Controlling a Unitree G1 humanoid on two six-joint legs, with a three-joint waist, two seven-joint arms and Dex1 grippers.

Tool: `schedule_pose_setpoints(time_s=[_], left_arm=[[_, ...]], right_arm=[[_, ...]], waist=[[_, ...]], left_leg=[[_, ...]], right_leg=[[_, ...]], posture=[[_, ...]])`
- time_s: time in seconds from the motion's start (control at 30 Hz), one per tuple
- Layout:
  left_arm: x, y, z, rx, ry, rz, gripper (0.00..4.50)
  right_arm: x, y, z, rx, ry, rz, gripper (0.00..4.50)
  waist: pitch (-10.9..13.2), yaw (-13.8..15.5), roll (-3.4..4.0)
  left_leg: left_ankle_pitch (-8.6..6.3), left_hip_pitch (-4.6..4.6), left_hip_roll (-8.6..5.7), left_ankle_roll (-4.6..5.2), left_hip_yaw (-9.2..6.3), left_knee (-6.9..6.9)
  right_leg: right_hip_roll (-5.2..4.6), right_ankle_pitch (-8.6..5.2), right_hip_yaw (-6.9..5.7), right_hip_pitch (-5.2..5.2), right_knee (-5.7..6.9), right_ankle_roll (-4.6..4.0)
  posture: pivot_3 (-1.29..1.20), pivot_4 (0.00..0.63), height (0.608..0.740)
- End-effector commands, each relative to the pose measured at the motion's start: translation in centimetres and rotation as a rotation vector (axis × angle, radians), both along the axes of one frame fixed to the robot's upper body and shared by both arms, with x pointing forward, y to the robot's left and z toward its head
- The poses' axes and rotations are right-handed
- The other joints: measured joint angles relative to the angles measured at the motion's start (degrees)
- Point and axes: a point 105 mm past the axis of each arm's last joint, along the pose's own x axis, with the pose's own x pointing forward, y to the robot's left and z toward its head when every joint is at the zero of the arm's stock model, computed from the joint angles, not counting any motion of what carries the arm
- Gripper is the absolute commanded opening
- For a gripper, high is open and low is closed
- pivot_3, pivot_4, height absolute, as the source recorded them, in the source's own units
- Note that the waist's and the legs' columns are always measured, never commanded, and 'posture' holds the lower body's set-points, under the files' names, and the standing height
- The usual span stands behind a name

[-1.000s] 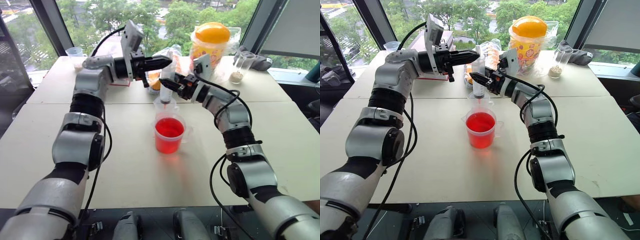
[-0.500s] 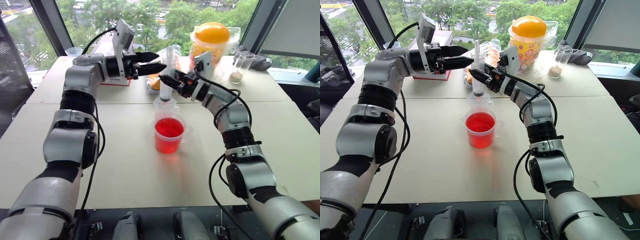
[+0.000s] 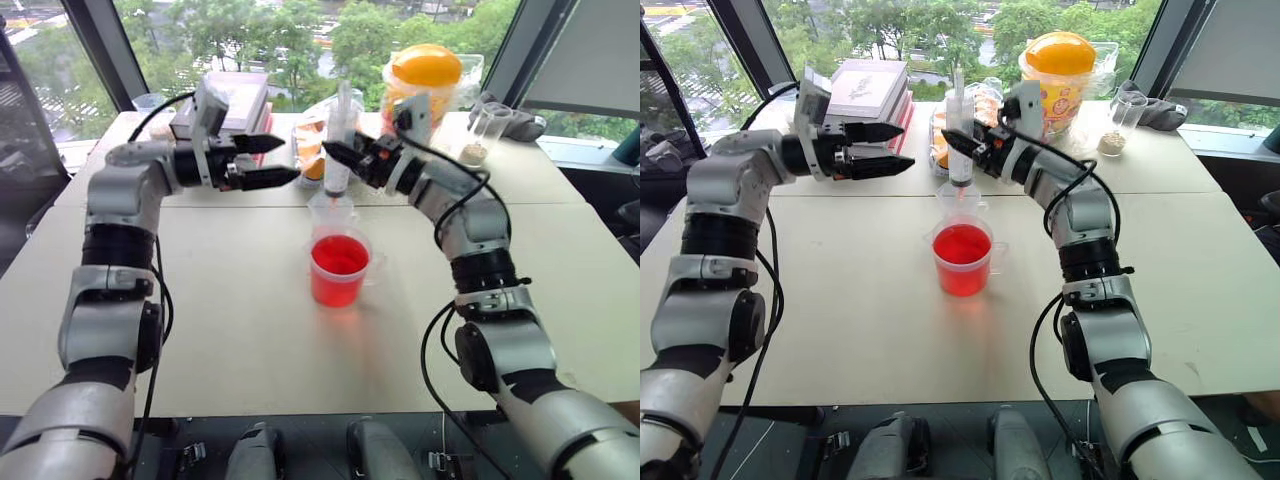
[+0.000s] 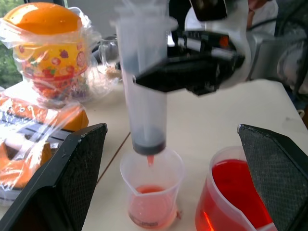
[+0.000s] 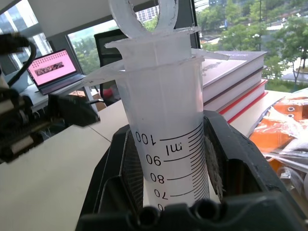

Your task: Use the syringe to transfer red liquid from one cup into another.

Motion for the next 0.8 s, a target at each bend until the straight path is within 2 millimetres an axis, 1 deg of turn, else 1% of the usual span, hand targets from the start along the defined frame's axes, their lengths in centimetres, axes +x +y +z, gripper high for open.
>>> schedule_pose_setpoints(time_s=[0.03, 0.07, 0.1, 0.13, 0.17, 0.23, 0.27, 0.33, 0.47, 0.53, 0.6, 0.67, 0.8], left_arm=[[-0.9, 0.1, -0.5, 0.039, -0.060, -0.012, 4.48], [-1.1, 0.1, -0.9, 0.042, -0.054, -0.017, 4.48], [-1.3, 0.0, -1.4, 0.046, -0.051, -0.014, 4.48], [-1.3, 0.0, -1.8, 0.048, -0.049, -0.010, 4.48], [-1.5, -0.1, -2.2, 0.048, -0.045, -0.008, 4.48], [-1.8, -0.3, -2.8, 0.042, -0.039, -0.015, 4.48], [-2.0, -0.3, -2.9, 0.038, -0.037, -0.019, 4.48], [-2.4, -0.6, -3.2, 0.032, -0.035, -0.024, 4.48], [-3.0, -0.9, -3.3, 0.015, -0.027, -0.043, 4.48], [-3.4, -0.9, -3.1, 0.008, -0.022, -0.059, 4.48], [-3.7, -0.9, -3.0, 0.007, -0.016, -0.074, 4.48], [-3.9, -1.0, -3.0, 0.007, -0.011, -0.081, 4.48], [-5.5, -1.1, -3.2, 0.044, 0.021, -0.175, 4.48]], right_arm=[[-1.0, -2.3, 6.0, 0.032, 0.062, -0.101, 1.38], [-0.9, -3.2, 6.2, 0.007, 0.132, -0.150, 1.38], [-0.8, -4.5, 5.2, -0.081, 0.270, -0.224, 1.38], [-0.9, -5.6, 4.5, -0.136, 0.369, -0.280, 1.38], [-1.3, -6.8, 3.2, -0.222, 0.448, -0.327, 1.38], [-2.2, -8.2, 1.1, -0.318, 0.565, -0.360, 1.38], [-2.5, -8.6, 0.4, -0.343, 0.603, -0.368, 1.38], [-3.0, -9.7, -1.9, -0.383, 0.706, -0.378, 1.38], [-3.5, -11.0, -5.4, -0.421, 0.839, -0.386, 1.38], [-3.6, -11.7, -8.0, -0.442, 0.913, -0.405, 1.38], [-3.6, -12.4, -10.2, -0.456, 0.969, -0.428, 1.38], [-3.6, -12.7, -11.0, -0.471, 0.979, -0.438, 1.38], [-4.0, -13.2, -13.8, -0.511, 1.052, -0.451, 1.38]], waist=[[0.00, 0.11, 0.00], [0.00, 0.24, 0.00], [0.00, 0.33, 0.00], [0.00, 0.45, 0.00], [-0.02, 0.54, -0.02], [-0.05, 0.64, -0.07], [-0.05, 0.58, -0.08], [-0.04, 0.41, -0.07], [-0.02, 0.02, -0.03], [-0.02, 0.03, -0.02], [-0.02, 0.09, -0.03], [-0.02, 0.11, -0.03], [-0.02, 0.03, -0.03]], left_leg=[[0.00, 0.00, 0.00, 0.00, 0.01, 0.00], [0.00, 0.00, 0.00, -0.01, 0.01, 0.00], [0.00, 0.00, 0.01, 0.00, 0.02, -0.02], [-0.01, -0.01, 0.01, 0.01, 0.02, -0.02], [-0.05, -0.03, 0.01, 0.08, 0.06, -0.04], [-0.18, -0.05, 0.01, 0.29, 0.06, -0.03], [-0.19, -0.04, 0.00, 0.32, 0.07, -0.03], [-0.22, -0.05, -0.04, 0.36, 0.12, -0.02], [-0.21, -0.05, -0.04, 0.36, 0.12, -0.02], [-0.21, -0.05, -0.01, 0.36, 0.10, -0.04], [-0.21, -0.04, -0.01, 0.36, 0.08, -0.04], [-0.21, -0.04, -0.02, 0.36, 0.09, 0.00], [-0.21, -0.04, -0.04, 0.36, 0.11, 0.00]], right_leg=[[-0.01, 0.00, 0.01, -0.03, 0.05, -0.01], [-0.02, -0.01, 0.00, -0.05, 0.09, -0.02], [-0.03, -0.01, 0.00, -0.07, 0.08, -0.03], [-0.03, -0.02, -0.01, -0.07, 0.07, -0.04], [-0.05, -0.02, 0.00, -0.12, 0.06, -0.05], [-0.08, -0.03, 0.00, -0.09, -0.06, -0.08], [-0.09, -0.03, 0.01, -0.07, -0.07, -0.08], [-0.12, -0.02, 0.05, -0.08, -0.10, -0.08], [-0.07, 0.00, 0.08, -0.17, 0.01, -0.06], [-0.01, -0.01, 0.09, -0.19, 0.02, -0.06], [0.01, -0.01, 0.08, -0.16, 0.01, -0.06], [-0.01, -0.01, 0.09, -0.13, 0.01, -0.05], [-0.02, 0.00, 0.13, -0.16, 0.02, -0.04]], posture=[[0.00, 0.150, 0.740], [0.00, 0.150, 0.740], [0.00, 0.150, 0.740], [0.00, 0.150, 0.740], [0.00, 0.150, 0.740], [0.00, 0.150, 0.740], [0.00, 0.150, 0.740], [0.00, 0.150, 0.740], [0.00, 0.150, 0.740], [0.00, 0.150, 0.740], [0.00, 0.150, 0.740], [0.00, 0.150, 0.740], [0.00, 0.150, 0.740]])
